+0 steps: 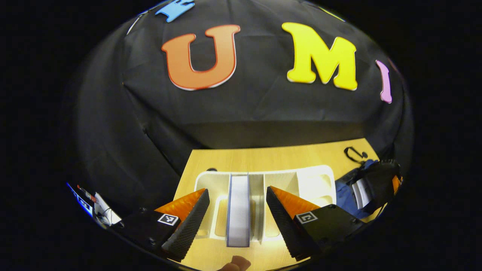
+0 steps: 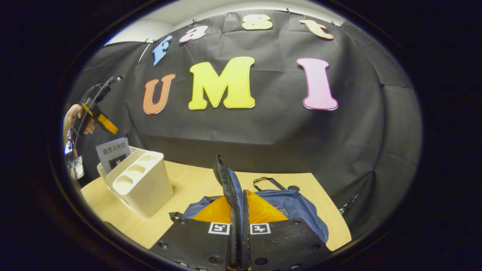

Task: Open the schoolbag, grab two books from the bookshelf and put them into the schoolbag.

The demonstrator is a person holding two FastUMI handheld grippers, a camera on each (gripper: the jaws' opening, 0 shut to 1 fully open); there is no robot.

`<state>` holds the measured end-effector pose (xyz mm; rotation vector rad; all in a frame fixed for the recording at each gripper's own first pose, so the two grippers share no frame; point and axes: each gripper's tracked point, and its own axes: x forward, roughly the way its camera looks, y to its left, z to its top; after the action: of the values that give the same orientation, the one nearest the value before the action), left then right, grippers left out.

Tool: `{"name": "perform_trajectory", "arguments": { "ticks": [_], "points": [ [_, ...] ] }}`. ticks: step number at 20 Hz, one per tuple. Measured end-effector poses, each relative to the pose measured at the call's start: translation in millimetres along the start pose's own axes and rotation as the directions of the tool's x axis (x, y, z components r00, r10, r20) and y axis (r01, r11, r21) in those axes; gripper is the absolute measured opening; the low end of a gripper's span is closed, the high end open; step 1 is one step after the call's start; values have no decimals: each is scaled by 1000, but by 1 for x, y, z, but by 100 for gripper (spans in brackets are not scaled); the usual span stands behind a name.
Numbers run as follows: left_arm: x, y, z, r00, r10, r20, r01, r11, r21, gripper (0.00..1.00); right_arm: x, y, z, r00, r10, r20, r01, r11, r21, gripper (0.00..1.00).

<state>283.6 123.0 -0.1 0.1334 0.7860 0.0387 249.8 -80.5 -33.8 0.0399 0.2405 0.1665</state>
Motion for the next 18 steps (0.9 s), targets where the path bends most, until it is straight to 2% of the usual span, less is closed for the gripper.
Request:
{"name": "perform_trajectory", "arguments": {
  "ticks": [3, 5, 7, 9, 10, 12, 16, 17, 18],
  "points": [
    [10, 1, -14, 992, -20, -126, 20, 1000, -4, 96, 2, 5, -3, 1000, -2, -5, 2, 1000, -25, 5],
    [18, 10, -33, 973, 9, -229, -13, 1000, -15, 98, 0, 7, -2, 1000, -2, 0, 2, 999, -39, 5],
    [28, 10, -45, 968, 12, -250, -14, 1000, -8, 99, 1, 8, -2, 1000, -3, -1, 3, 999, -45, 5],
    [32, 2, -52, 957, -12, -291, 11, 1000, -3, 98, 1, 10, -6, 1000, -3, -4, 2, 999, -44, 5],
    [36, -9, -60, 946, -49, -322, 48, 999, -12, 96, 1, 9, -8, 1000, -3, -5, 3, 999, -42, 5],
    [37, -21, -73, 919, -66, -388, 58, 998, -33, 87, 2, 10, -10, 1000, 1, -11, -1, 999, -34, 5],
    [46, -12, -75, 916, -51, -398, 54, 999, -5, 81, 2, 8, -13, 1000, 2, -13, -2, 999, -34, 5],
    [47, -16, -78, 912, -54, -407, 53, 999, -13, 60, 2, 8, -14, 1000, 4, -15, -4, 1000, -28, 5],
    [43, -17, -75, 916, -56, -397, 53, 998, -20, 57, 4, 7, -15, 1000, 5, -16, -5, 1000, -20, 5]
  ]
}}
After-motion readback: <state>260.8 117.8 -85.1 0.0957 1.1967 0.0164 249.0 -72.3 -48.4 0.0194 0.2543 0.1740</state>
